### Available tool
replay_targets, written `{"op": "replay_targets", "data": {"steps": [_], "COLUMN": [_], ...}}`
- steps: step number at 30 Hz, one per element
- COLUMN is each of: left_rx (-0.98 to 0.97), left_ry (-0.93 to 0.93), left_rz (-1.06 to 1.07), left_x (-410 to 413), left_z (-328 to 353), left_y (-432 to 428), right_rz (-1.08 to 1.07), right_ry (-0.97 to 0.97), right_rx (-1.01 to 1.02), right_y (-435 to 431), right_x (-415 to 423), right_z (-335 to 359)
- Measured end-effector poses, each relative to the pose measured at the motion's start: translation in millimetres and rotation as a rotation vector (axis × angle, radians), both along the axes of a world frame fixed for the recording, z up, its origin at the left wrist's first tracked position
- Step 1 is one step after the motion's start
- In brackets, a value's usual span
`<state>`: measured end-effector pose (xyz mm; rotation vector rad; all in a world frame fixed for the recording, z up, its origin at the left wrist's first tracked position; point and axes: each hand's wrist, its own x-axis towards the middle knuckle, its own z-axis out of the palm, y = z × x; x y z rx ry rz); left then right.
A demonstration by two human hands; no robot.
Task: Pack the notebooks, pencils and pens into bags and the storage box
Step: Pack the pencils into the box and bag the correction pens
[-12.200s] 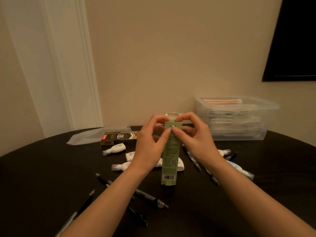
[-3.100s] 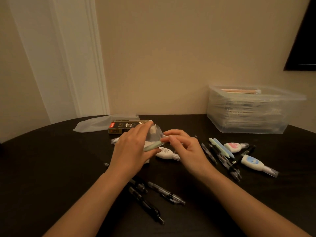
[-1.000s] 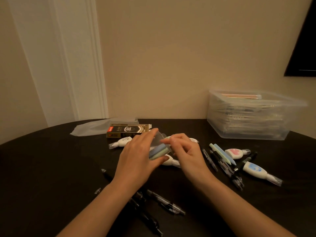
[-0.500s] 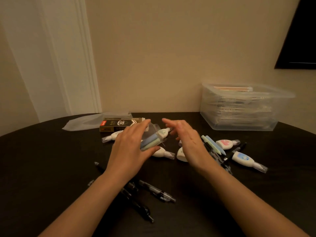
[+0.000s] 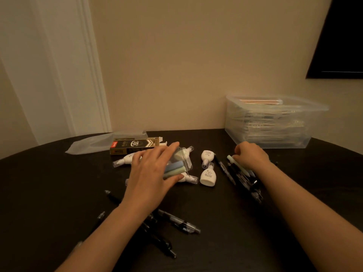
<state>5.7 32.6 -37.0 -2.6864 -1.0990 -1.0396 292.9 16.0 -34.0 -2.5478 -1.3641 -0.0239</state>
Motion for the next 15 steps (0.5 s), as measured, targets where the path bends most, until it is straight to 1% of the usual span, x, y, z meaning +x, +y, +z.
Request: {"op": "replay_targets", "data": {"steps": [2,4,7,9,15], "left_rx": [0.014,0.016,0.021,0.019,-0.002], "left_ry": [0.008,0.004,0.000,-0.005,-0.023], "left_rz": [0.013,0.019,0.017,0.006,-0.018], "left_x": [0.2,-0.2,-1.3,-1.3,-1.2], "left_z": [-1.3,-1.6,-2.1,-1.1,-1.3], "left_y": [0.9,1.6,2.6,2.0,1.2], "right_rz": [-0.018,-0.015,0.027,0.053,0.025], "right_ry": [0.046,0.065,0.051,0.048,-0.024], "right_rx": [-0.066,-0.083,-0.050,-0.073,-0.088], "right_y": [6.0,11.7,19.1,22.2,24.4], "right_x": [4.2,6.8,6.8,2.7,-10.3], "right_z": [5.4,7.7,6.6,5.4,2.3]}}
